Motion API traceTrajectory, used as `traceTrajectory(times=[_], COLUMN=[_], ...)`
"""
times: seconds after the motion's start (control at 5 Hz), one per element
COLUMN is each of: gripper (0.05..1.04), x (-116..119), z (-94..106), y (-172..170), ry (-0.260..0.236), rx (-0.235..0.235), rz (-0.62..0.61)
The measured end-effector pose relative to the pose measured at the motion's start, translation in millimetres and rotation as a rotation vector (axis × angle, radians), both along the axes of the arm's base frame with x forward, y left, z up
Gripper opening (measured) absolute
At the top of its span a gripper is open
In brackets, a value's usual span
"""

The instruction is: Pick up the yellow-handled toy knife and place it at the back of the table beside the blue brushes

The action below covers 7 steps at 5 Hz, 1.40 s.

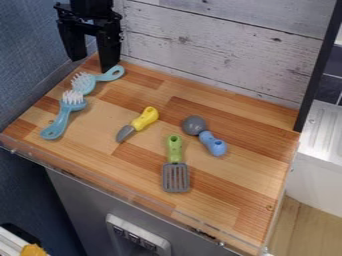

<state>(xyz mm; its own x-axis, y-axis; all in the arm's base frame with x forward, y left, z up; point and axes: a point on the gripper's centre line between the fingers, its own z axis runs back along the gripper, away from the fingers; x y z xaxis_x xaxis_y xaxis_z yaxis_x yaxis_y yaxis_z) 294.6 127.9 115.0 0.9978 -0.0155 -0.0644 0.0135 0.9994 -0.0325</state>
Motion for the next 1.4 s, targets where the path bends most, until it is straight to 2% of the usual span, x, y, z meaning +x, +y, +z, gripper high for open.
traceTrajectory(times=[0.2, 0.6, 1.0, 1.2, 1.4], gripper=[0.999, 0.999, 0.997, 0.999, 0.999], x=[-4, -9, -26, -25, -19], z=[-8.7, -18.5, -21.6, -30.7, -60.3], y=[-10, -43, -68, -68, -67], ry=[0.024, 0.011, 0.004, -0.016, -0.006], rx=[-0.014, -0.022, -0.035, -0.025, -0.027], rz=[-0.099, -0.501, -0.930, -0.999, -0.935])
